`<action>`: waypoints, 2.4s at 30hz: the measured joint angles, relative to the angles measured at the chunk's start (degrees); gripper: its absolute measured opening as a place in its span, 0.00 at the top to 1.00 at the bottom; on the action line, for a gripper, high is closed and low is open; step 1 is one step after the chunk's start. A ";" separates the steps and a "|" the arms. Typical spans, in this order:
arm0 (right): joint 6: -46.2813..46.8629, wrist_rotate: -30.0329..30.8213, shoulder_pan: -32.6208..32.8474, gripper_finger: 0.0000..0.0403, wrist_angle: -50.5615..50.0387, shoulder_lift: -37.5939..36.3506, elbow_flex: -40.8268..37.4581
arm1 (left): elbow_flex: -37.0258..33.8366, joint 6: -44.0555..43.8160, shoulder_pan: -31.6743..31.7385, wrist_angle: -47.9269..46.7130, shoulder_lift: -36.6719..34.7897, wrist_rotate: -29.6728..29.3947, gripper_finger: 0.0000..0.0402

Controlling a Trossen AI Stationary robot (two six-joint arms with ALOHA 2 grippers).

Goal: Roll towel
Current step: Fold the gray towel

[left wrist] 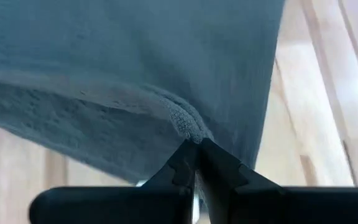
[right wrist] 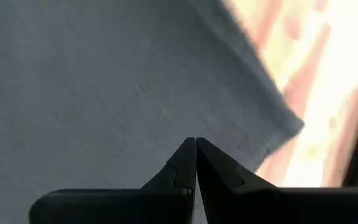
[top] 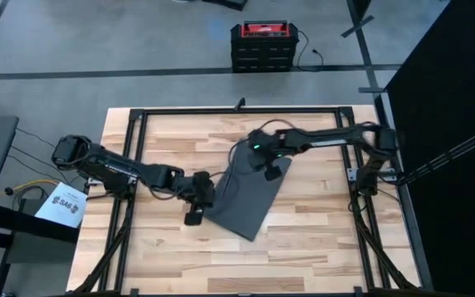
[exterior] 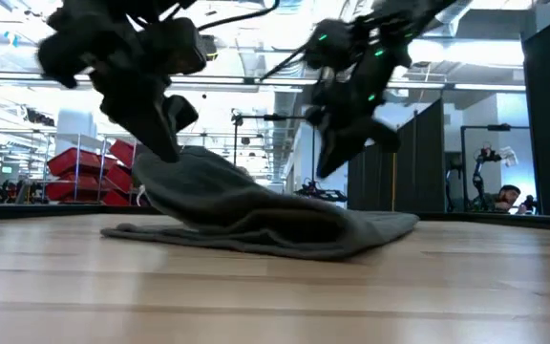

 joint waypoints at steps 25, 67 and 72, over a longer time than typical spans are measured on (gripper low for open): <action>-18.88 7.58 2.91 0.55 -19.69 24.63 39.48 | 0.02 -4.98 -3.29 -13.50 -0.02 -0.50 0.99; -22.74 -5.61 -0.22 0.96 -26.66 28.38 42.48 | 18.08 -9.76 -9.01 -25.71 -0.09 -8.40 0.99; -18.79 -2.02 -0.29 0.99 -29.08 28.35 44.28 | 18.01 -14.95 -9.04 -33.93 -0.09 -13.97 0.99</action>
